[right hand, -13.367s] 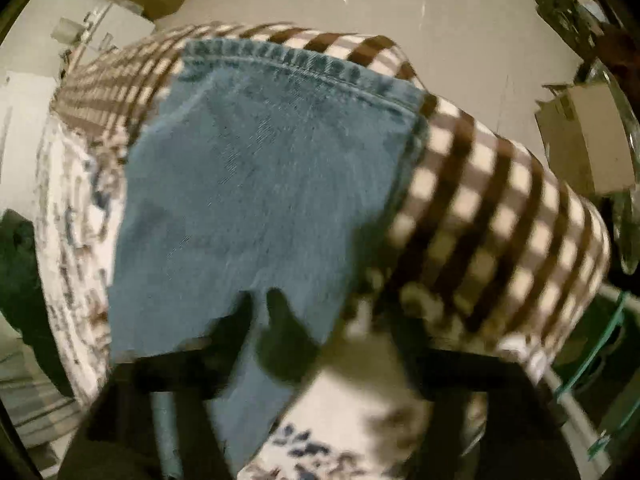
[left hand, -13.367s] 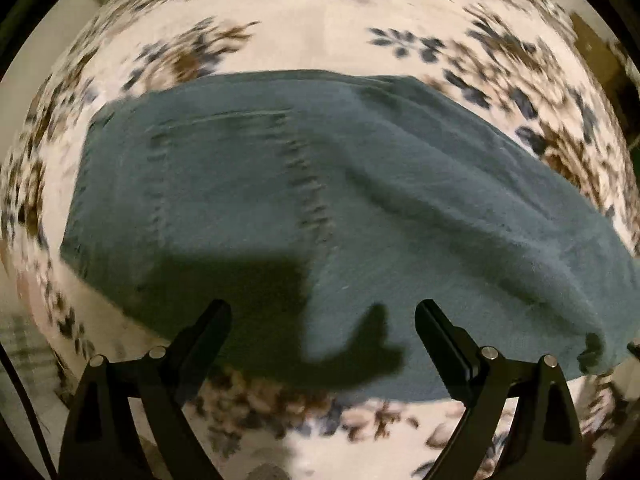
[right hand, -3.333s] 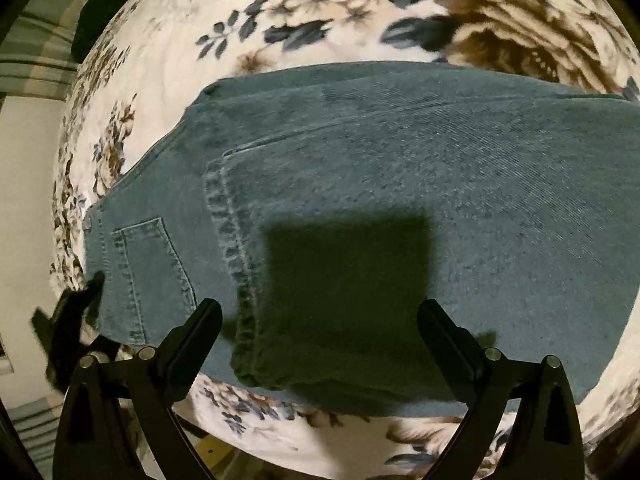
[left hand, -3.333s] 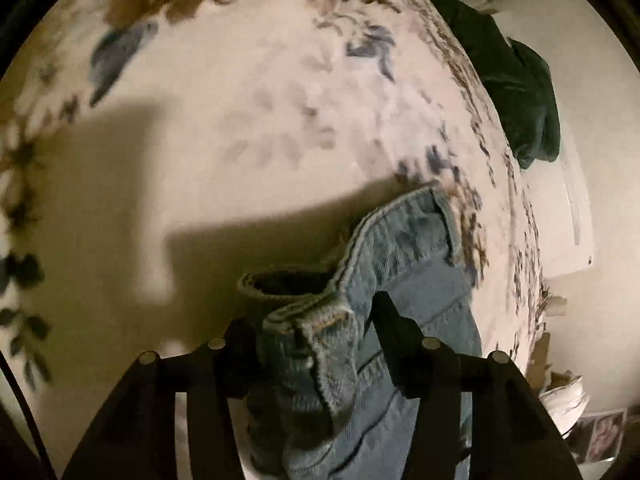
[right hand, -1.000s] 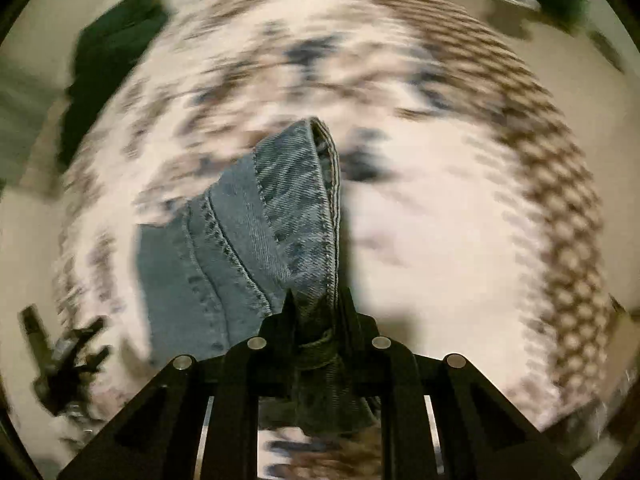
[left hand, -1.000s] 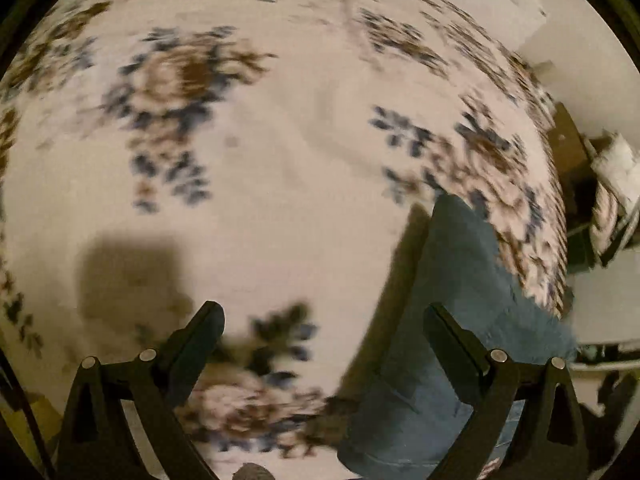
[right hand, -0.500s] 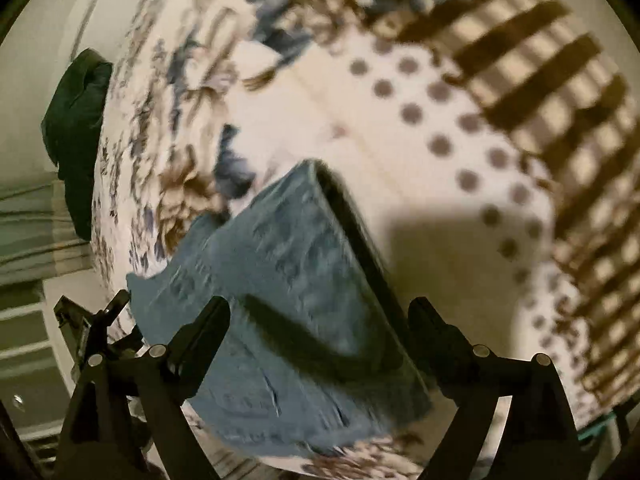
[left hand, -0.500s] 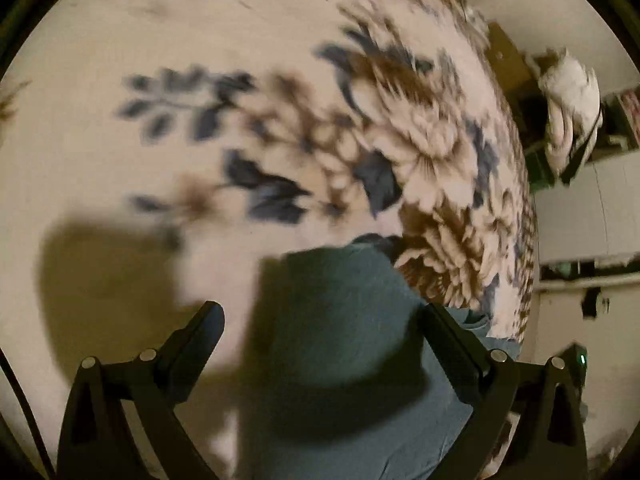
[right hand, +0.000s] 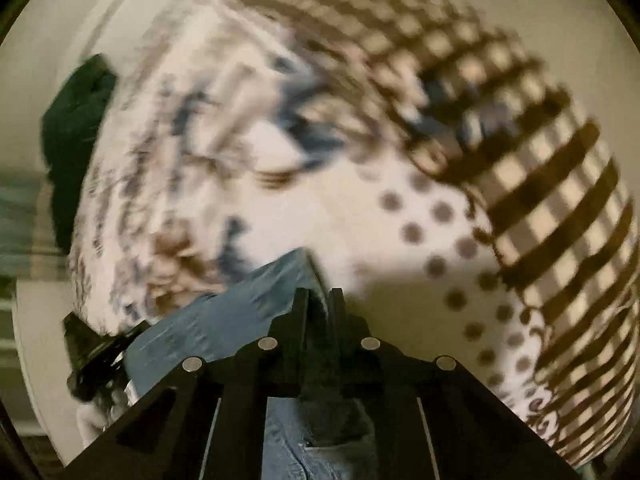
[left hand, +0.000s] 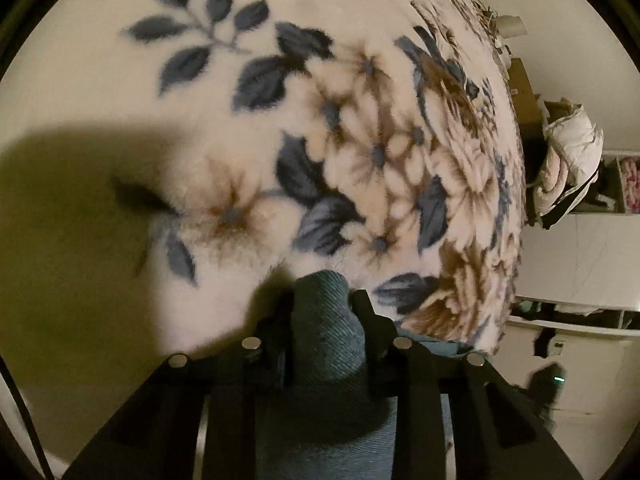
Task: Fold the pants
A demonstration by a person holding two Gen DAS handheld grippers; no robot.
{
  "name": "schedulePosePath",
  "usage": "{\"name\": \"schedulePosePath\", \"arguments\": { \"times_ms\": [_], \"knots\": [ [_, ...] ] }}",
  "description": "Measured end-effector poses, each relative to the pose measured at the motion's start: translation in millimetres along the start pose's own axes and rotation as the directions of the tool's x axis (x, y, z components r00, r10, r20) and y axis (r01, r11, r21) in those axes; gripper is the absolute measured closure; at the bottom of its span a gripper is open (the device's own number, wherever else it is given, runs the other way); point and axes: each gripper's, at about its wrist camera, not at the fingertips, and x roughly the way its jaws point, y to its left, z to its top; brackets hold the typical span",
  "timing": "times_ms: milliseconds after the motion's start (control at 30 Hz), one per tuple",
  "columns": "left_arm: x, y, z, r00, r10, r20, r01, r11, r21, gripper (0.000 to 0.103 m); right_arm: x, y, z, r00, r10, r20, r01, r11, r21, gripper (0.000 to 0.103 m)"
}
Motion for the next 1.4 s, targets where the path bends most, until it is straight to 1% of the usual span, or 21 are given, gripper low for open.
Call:
{"name": "schedulePosePath", "arguments": {
  "times_ms": [67, 100, 133, 167, 200, 267, 367, 533, 633, 733, 800, 833, 900, 933, 1033, 1133, 1200, 1267, 1300, 1333, 1400],
  "knots": [
    [-8, 2, -1, 0.999, -0.029, -0.023, 0.028, 0.999, -0.042, 0.066, -9, -8, -1, 0.999, 0.038, -0.028, -0.037, 0.999, 0.018, 0.084],
    [-17, 2, -3, 0.999, -0.044, -0.024, 0.043, 0.997, -0.057, 0.054, -18, -10, -5, 0.999, 0.046, -0.027, -0.046, 0.999, 0.012, 0.075],
    [-26, 1, -6, 0.999, -0.041, -0.01, 0.04, 0.998, -0.054, 0.03, -26, -14, -11, 0.998, 0.061, -0.023, -0.061, 0.998, 0.006, 0.042],
    [-39, -4, -11, 1.0, -0.016, 0.023, 0.017, 0.999, -0.031, 0.017, -37, -20, -23, 0.996, 0.083, -0.016, -0.083, 0.997, 0.007, 0.013],
    [-48, -9, -17, 0.999, -0.006, 0.049, 0.006, 1.0, -0.004, 0.007, -43, -23, -36, 0.995, 0.097, -0.012, -0.097, 0.995, 0.016, 0.01],
    [-63, -19, -36, 0.997, -0.01, 0.074, 0.006, 0.998, 0.057, 0.006, -45, -36, -61, 0.993, 0.104, -0.053, -0.099, 0.992, 0.076, 0.01],
    [-62, -21, -69, 0.999, 0.007, 0.033, -0.01, 0.995, 0.097, 0.006, -30, -54, -100, 0.98, 0.172, -0.105, -0.151, 0.972, 0.18, 0.01],
    [-28, -2, -108, 0.997, 0.043, -0.059, -0.038, 0.996, 0.082, 0.006, 40, -54, -148, 0.932, 0.323, -0.163, -0.273, 0.924, 0.268, 0.01],
    [-15, 11, -122, 0.997, 0.033, -0.073, -0.026, 0.995, 0.091, 0.006, 67, -47, -155, 0.911, 0.398, -0.112, -0.356, 0.893, 0.277, 0.009],
    [-16, 13, -124, 0.997, 0.022, -0.07, -0.015, 0.994, 0.105, 0.005, 48, -25, -156, 0.902, 0.431, -0.023, -0.416, 0.884, 0.214, 0.013],
    [-16, 14, -121, 0.996, 0.014, -0.083, -0.006, 0.995, 0.101, 0.005, 27, -11, -159, 0.867, 0.497, 0.026, -0.495, 0.855, 0.153, 0.014],
    [-15, 14, -120, 0.996, 0.009, -0.092, 0.001, 0.994, 0.105, 0.004, 23, -6, -159, 0.868, 0.495, 0.028, -0.495, 0.86, 0.129, 0.014],
    [-13, 15, -118, 0.995, 0.008, -0.099, 0.003, 0.994, 0.109, 0.003, 32, -1, -159, 0.917, 0.397, -0.02, -0.395, 0.916, 0.066, 0.014],
    [-13, 15, -117, 0.995, 0.005, -0.1, 0.006, 0.994, 0.109, 0.002, 41, -6, -158, 0.927, 0.373, -0.039, -0.369, 0.926, 0.079, 0.013],
    [-9, 14, -117, 0.995, 0.007, -0.104, 0.005, 0.994, 0.112, 0.001, 74, -14, -153, 0.922, 0.378, -0.085, -0.367, 0.922, 0.125, 0.013],
    [-10, 15, -118, 0.994, 0.008, -0.106, 0.005, 0.993, 0.115, 0.001, 75, -4, -152, 0.917, 0.39, -0.086, -0.38, 0.918, 0.113, 0.011],
    [-11, 16, -117, 0.994, 0.005, -0.109, 0.008, 0.994, 0.111, 0.001, 56, 0, -150, 0.879, 0.474, -0.051, -0.468, 0.878, 0.104, 0.014],
    [-11, 17, -118, 0.994, -0.001, -0.11, 0.013, 0.993, 0.115, 0.001, 41, 7, -155, 0.87, 0.492, -0.033, -0.49, 0.87, 0.052, 0.014],
    [-11, 17, -118, 0.994, -0.003, -0.109, 0.016, 0.993, 0.116, 0.001, 37, 9, -156, 0.885, 0.466, -0.022, -0.465, 0.885, 0.029, 0.014],
    [-10, 17, -119, 0.994, -0.003, -0.109, 0.016, 0.993, 0.121, 0.001, 37, 11, -154, 0.92, 0.391, -0.008, -0.391, 0.92, 0.002, 0.014],
    [-7, 12, -118, 0.994, 0.006, -0.11, 0.009, 0.991, 0.137, 0.001, 55, 16, -149, 0.948, 0.316, -0.042, -0.316, 0.949, -0.003, 0.014]
  ]
}}
